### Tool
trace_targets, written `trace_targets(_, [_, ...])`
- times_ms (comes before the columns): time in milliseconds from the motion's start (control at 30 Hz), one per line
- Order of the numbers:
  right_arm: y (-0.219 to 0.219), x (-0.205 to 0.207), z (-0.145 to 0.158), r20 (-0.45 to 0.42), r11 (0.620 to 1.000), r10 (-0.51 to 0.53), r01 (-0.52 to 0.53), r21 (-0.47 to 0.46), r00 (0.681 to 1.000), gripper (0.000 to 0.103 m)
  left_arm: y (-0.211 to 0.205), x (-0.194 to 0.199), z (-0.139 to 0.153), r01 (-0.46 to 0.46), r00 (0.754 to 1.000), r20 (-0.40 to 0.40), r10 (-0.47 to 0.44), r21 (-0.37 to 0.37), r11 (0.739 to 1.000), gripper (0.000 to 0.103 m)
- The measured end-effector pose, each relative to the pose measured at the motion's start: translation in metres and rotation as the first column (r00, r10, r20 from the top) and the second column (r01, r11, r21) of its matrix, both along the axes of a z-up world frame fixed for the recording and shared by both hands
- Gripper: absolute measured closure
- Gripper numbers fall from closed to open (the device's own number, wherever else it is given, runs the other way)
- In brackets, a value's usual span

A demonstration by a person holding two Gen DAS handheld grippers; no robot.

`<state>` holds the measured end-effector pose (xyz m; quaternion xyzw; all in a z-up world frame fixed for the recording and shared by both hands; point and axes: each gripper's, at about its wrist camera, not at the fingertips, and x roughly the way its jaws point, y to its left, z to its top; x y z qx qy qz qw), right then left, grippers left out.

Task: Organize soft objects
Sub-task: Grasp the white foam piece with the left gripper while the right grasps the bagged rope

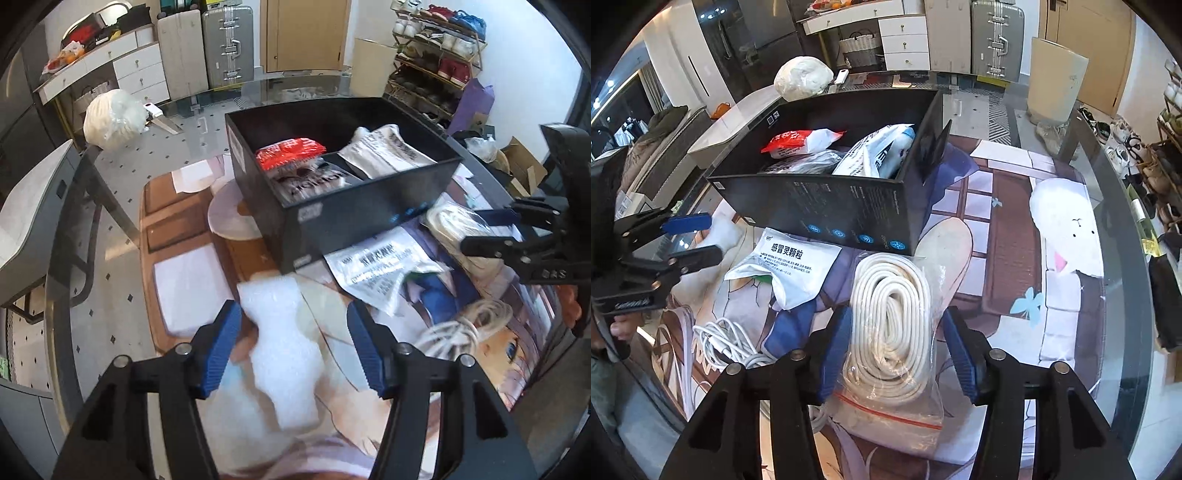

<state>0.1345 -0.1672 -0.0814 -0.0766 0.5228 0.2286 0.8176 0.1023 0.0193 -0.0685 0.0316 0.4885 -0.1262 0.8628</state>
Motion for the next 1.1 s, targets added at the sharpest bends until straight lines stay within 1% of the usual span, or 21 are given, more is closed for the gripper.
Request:
trace_targets(100, [0.004,-0.002,-0.001,0.003,1.0,0.013,-0.013,-0.014,1.0,0.048,-0.001,-0.007,-0.002,0.01,1.0,-0.004,-0.01,0.018,1.0,0.039])
trace_targets(200, [0.008,-0.004,-0.006,-0.003,0.999,0.019,-0.019,-0.028,1.0,0.048,0.0,-0.004,-0.013,-0.007,0.999,-0.037,0.009,0.049,0.999,0.04])
trace_targets(233, [0.008,-0.005,-0.007,-0.005,0.999,0.02,-0.02,-0.032,1.0,0.048,0.0,-0.003,-0.015,-0.02,0.999,-0.034,0.022,0.06,0.998,0.041])
trace_targets(267, [0.009,-0.006,-0.01,-0.008,0.999,0.022,-0.022,-0.036,1.0,0.048,0.001,-0.001,-0.015,-0.033,0.999,-0.026,0.035,0.063,0.997,0.044])
trace_targets(300, [0.011,-0.007,-0.011,-0.003,0.999,0.026,-0.026,-0.042,1.0,0.047,0.001,0.0,-0.016,-0.039,0.999,-0.025,0.04,0.054,0.998,0.061])
trace_targets(333, [0.012,-0.008,-0.011,0.005,0.998,0.032,-0.032,-0.051,0.999,0.047,0.0,0.001,-0.017,-0.03,0.999,-0.036,0.031,0.037,0.999,0.066])
trace_targets(367, [0.014,-0.01,-0.012,0.007,0.997,0.039,-0.038,-0.063,0.999,0.048,-0.003,0.001,-0.018,-0.012,0.999,-0.051,0.013,0.028,1.0,0.066])
trace_targets(400, [0.016,-0.011,-0.012,0.01,0.997,0.047,-0.047,-0.066,0.999,0.052,-0.005,0.0,-0.018,-0.003,0.999,-0.044,0.005,0.044,0.999,0.066])
trace_targets(433, [0.016,-0.011,-0.011,0.015,0.997,0.046,-0.045,-0.07,0.999,0.065,-0.01,-0.001,-0.017,0.012,0.999,-0.034,-0.009,0.068,0.998,0.066])
trace_targets(467, [0.016,-0.011,-0.01,0.013,0.997,0.048,-0.047,-0.068,0.999,0.068,-0.012,-0.002,-0.017,0.023,0.999,-0.032,-0.021,0.076,0.997,0.066])
trace_targets(567, [0.016,-0.012,-0.008,0.012,0.997,0.049,-0.048,-0.056,0.999,0.07,-0.017,-0.005,-0.016,0.041,0.999,-0.036,-0.039,0.062,0.997,0.066])
trace_targets(733, [0.017,-0.016,-0.005,0.018,0.997,0.059,-0.058,-0.045,0.998,0.07,-0.019,-0.006,-0.014,0.044,0.999,-0.024,-0.043,0.061,0.997,0.066])
trace_targets(833, [0.017,-0.019,0.003,0.046,0.998,0.055,-0.054,-0.023,0.997,0.07,-0.019,-0.007,-0.01,0.044,0.999,-0.009,-0.043,0.055,0.998,0.066])
trace_targets(867, [0.017,-0.02,0.008,0.067,0.999,0.051,-0.05,-0.013,0.996,0.07,-0.019,-0.008,-0.007,0.043,0.999,0.004,-0.043,0.056,0.997,0.066])
trace_targets(900, [0.016,-0.024,0.018,0.113,0.999,0.043,-0.044,0.0,0.993,0.07,-0.018,-0.009,-0.002,0.035,0.999,0.029,-0.037,0.068,0.997,0.066])
trace_targets(933, [0.014,-0.028,0.027,0.159,0.999,0.044,-0.046,0.01,0.986,0.07,-0.018,-0.013,0.008,0.019,0.996,0.082,-0.026,0.09,0.996,0.067])
trace_targets(967, [0.014,-0.031,0.034,0.192,0.998,0.046,-0.052,0.023,0.98,0.07,-0.016,-0.016,0.016,0.01,0.992,0.126,-0.023,0.1,0.995,0.067])
trace_targets(1000, [0.013,-0.036,0.045,0.245,0.997,0.044,-0.057,0.044,0.969,0.07,-0.015,-0.019,0.024,0.003,0.985,0.171,-0.02,0.101,0.995,0.067])
trace_targets(1033, [0.012,-0.039,0.052,0.279,0.997,0.032,-0.049,0.056,0.96,0.07,-0.014,-0.024,0.033,-0.004,0.975,0.223,-0.017,0.096,0.995,0.067])
trace_targets(1067, [0.01,-0.042,0.06,0.314,0.996,0.024,-0.052,0.079,0.949,0.07,-0.013,-0.03,0.046,-0.006,0.956,0.291,-0.019,0.087,0.996,0.067])
trace_targets(1100, [0.009,-0.046,0.066,0.347,0.993,0.024,-0.064,0.104,0.938,0.07,-0.013,-0.034,0.054,-0.005,0.941,0.338,-0.023,0.083,0.997,0.067])
